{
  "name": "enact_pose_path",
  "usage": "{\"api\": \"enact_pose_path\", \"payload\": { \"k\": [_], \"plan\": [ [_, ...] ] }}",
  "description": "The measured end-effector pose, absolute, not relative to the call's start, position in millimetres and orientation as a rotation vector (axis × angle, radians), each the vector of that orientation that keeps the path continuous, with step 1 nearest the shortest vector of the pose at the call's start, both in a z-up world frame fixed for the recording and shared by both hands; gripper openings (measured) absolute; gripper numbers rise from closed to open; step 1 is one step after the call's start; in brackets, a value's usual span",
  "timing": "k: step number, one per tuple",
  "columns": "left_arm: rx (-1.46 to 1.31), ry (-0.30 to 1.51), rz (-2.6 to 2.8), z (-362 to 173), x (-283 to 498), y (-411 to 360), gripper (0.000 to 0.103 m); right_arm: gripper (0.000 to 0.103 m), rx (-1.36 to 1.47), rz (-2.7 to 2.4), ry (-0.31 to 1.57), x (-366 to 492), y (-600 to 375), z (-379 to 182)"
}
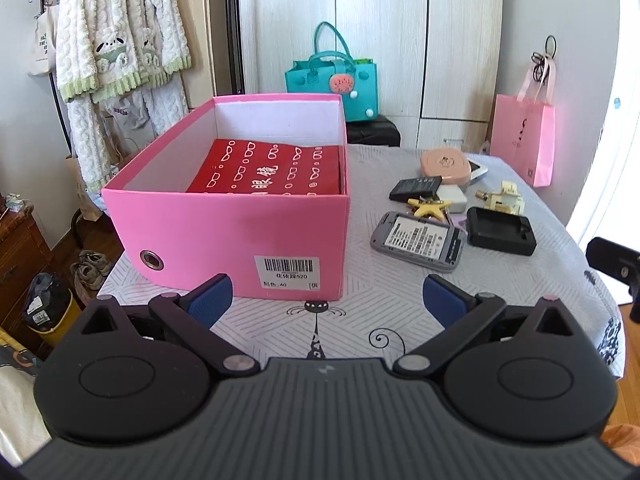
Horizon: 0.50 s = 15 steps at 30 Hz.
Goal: Organize rigid objects
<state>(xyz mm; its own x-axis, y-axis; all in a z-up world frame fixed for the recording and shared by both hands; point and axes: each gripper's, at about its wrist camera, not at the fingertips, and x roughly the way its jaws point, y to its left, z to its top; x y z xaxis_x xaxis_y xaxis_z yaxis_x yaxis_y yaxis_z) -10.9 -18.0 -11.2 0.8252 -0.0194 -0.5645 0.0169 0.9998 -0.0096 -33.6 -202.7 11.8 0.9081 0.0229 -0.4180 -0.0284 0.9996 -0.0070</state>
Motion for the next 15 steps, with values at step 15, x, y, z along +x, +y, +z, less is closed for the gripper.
{"api": "enact_pose_path", "payload": {
  "k": [15],
  "plan": [
    [-0.02,0.549,-0.007,-14.9,-13.9,-12.4,0.103,0.103,-0.064,0.061,0.354,-39.1,-192.9,8.4]
  ]
}}
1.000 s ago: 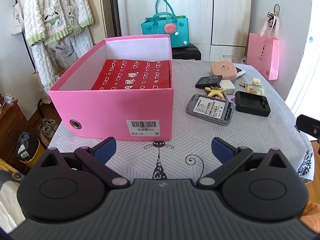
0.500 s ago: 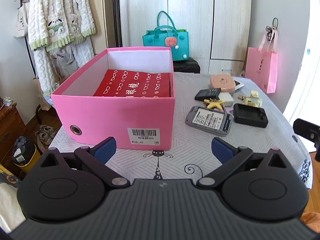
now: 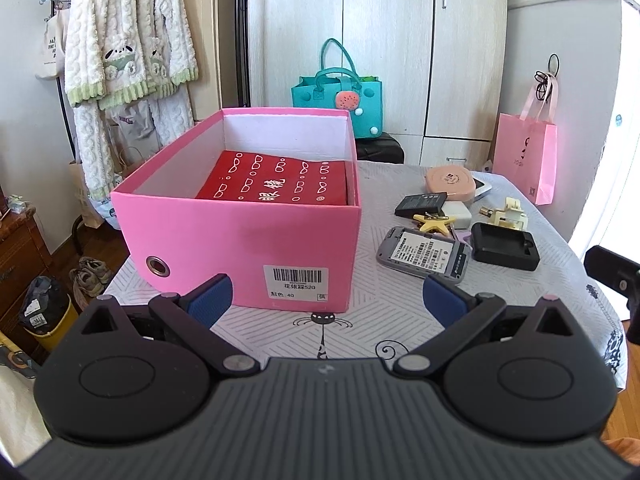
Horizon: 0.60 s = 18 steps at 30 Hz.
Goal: Organize rigid objects
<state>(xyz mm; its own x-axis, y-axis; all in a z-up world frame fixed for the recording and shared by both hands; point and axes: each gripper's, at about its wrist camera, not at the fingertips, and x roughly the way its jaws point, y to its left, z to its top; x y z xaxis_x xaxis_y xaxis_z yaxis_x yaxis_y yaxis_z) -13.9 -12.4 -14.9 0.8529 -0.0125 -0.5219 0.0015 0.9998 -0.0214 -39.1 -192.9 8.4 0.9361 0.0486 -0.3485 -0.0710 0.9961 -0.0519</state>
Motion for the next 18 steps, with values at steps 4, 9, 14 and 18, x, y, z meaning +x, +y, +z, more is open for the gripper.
{"api": "enact_pose_path", "payload": {
  "k": [4,9,14,18],
  "plan": [
    [-0.016,0.552,-0.006,-15.7,-13.0,-12.4,0.103,0.103,-0.073,0.06,0.356,-39.8,-190.7,7.1],
    [-0.017,0.552,-0.005,-16.4,-13.6,-12.4,0.103,0.103,-0.086,0.059,0.354,-40.5,-187.5,5.7],
    [-0.017,0.552,-0.003,-18.0,-14.2,-10.8,0.103,0.103,-0.087,0.058,0.354,-40.5,-187.3,6.0],
    [-0.017,0.553,-0.003,-17.9,-14.3,-10.9,0.103,0.103,-0.087,0.059,0.354,-40.5,-187.3,6.1]
  ]
}}
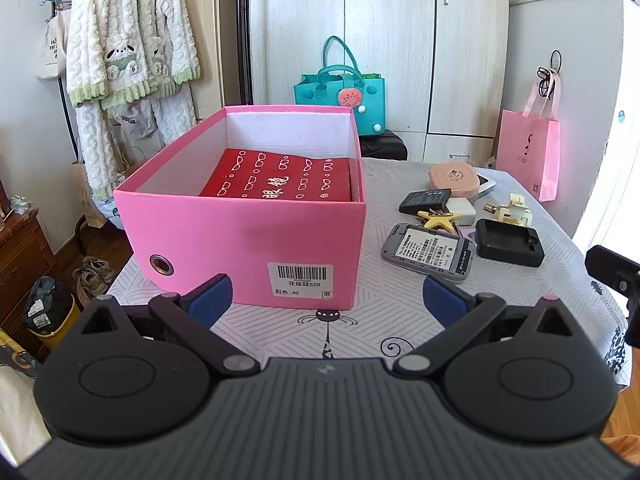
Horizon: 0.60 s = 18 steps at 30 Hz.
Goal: Organize rigid objects
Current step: 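Move right gripper to the black square tray while left tool hovers over pink box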
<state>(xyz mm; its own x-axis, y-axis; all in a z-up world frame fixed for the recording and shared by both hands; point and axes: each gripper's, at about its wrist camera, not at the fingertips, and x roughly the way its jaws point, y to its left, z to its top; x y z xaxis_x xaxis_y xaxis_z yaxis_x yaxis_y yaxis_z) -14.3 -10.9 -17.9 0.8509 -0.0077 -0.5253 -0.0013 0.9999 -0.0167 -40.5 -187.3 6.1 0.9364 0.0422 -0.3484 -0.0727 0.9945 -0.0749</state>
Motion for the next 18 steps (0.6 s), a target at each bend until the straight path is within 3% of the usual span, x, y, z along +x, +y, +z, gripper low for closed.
{"api": "enact_pose_path", "payload": {
  "k": [14,18],
  "plan": [
    [0.009,0.634,-0.049,-20.4,-2.0,-10.4,0.102,0.103,-0.054,0.101,0.382,-28.9,-195.3,2.6],
    [-0.035,0.68,-0.104,-14.2,7.7,-3.9,0.101,0.103,0.119,0.193,0.334,-12.9,-211.1,0.5]
  ]
}}
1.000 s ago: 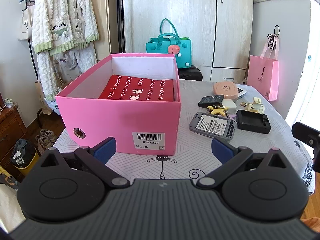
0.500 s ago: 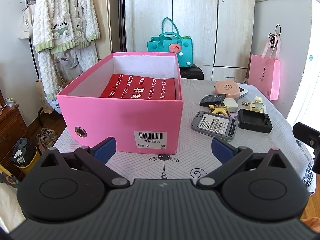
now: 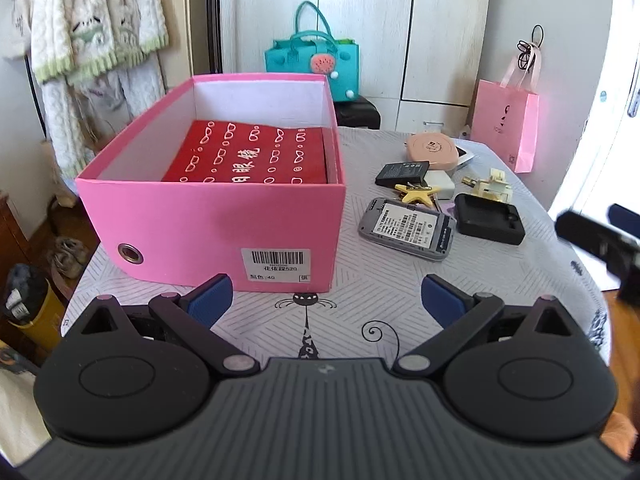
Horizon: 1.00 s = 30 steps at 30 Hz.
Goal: Organize rigid objects
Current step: 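Move right gripper to the black square tray while left tool hovers over pink box, then grasp the black square rubber tray with the right gripper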
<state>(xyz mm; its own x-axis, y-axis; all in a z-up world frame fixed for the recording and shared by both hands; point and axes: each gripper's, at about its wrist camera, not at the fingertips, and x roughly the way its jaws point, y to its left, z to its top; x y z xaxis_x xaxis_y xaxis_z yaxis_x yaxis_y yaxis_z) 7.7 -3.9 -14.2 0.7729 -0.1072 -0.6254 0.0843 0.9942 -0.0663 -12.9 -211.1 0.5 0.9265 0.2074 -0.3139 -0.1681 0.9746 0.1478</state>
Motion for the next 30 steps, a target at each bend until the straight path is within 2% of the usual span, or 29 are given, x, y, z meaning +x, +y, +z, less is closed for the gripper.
{"api": "enact_pose_path", "payload": {
  "k": [12,21,23,25,27,28,30],
  "plan": [
    [0.139,0.784,-0.155,39.6,73.6,52.1,0.097,0.103,0.145,0.16,0.557,70.5,-228.7,-21.2],
    [0.263,0.771,-0.016,57.3,134.5,95.3,0.096,0.103,0.218,0.034,0.687,106.4,-241.7,-49.5],
    [0.272,0.789,0.007,54.9,152.3,105.3,0.09,0.103,0.237,0.019,0.72,116.8,-241.7,-54.4],
    [0.29,0.802,0.013,49.1,168.1,112.4,0.077,0.102,0.23,0.01,0.738,123.4,-238.0,-58.1],
    [0.284,0.816,0.014,39.0,183.3,119.8,0.073,0.1,0.213,0.004,0.751,130.2,-233.1,-60.3],
    [0.264,0.837,0.019,33.2,189.9,124.6,0.065,0.099,0.205,0.0,0.76,134.1,-230.7,-60.7],
    [0.235,0.875,0.026,23.0,203.0,132.7,0.056,0.098,0.18,-0.013,0.774,142.6,-226.1,-61.0]
  ]
}}
